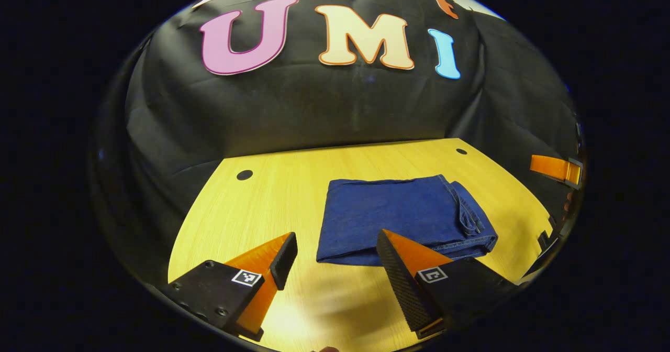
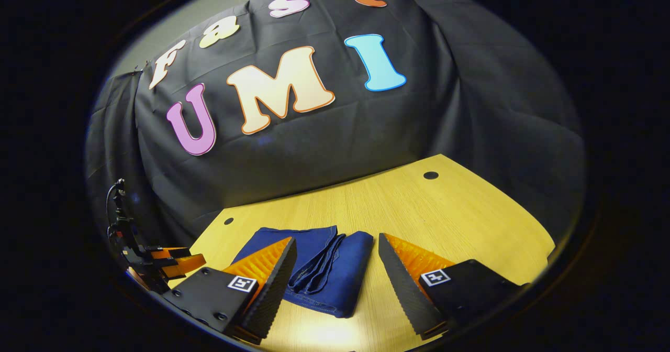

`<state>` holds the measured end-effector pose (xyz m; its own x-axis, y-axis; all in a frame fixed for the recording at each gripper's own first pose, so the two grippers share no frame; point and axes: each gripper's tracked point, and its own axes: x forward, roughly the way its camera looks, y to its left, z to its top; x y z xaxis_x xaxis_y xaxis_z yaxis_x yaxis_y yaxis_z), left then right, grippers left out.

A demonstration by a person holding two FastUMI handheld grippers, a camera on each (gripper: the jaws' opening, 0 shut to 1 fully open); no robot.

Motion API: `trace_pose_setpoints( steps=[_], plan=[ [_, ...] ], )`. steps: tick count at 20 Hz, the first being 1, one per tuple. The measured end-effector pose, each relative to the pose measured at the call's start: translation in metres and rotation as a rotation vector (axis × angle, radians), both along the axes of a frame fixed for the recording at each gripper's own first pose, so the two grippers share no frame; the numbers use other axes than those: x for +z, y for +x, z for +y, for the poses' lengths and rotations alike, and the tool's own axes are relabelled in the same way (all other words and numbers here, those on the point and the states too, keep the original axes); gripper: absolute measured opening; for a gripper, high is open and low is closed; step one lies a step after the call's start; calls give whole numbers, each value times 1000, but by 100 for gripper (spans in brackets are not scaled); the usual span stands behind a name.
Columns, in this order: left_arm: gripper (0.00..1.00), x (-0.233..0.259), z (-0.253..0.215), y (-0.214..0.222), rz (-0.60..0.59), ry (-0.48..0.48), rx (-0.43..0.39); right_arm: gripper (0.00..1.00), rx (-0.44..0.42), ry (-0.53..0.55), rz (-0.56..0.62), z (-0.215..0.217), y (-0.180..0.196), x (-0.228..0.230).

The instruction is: Grasp the waist and the cuffs of the jeans and fold them to make the two legs overlap; first hold the waist and fold one-third of the jeans toward the cuffs, then hold the cuffs and fold the remaining one-third in the same direction to finish folding.

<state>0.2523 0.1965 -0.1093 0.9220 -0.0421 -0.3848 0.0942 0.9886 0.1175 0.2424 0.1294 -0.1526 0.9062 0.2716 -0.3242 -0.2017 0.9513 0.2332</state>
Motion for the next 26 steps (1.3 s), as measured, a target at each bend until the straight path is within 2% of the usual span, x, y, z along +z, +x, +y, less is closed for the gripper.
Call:
trace_pose_setpoints(
  steps=[6,14,21,26],
  plan=[
    [93,7,-2,0,-26,5,-28,98,7,-22,-10,13,-12,5],
    [92,11,5,-1,-21,-35,-82,97,13,-7,-6,38,-28,5],
    [92,15,31,-6,-25,-27,-84,97,-3,-33,-20,50,-42,7],
    [92,11,31,-6,-12,-38,-84,98,-9,-25,-28,53,-40,12]
  ],
)
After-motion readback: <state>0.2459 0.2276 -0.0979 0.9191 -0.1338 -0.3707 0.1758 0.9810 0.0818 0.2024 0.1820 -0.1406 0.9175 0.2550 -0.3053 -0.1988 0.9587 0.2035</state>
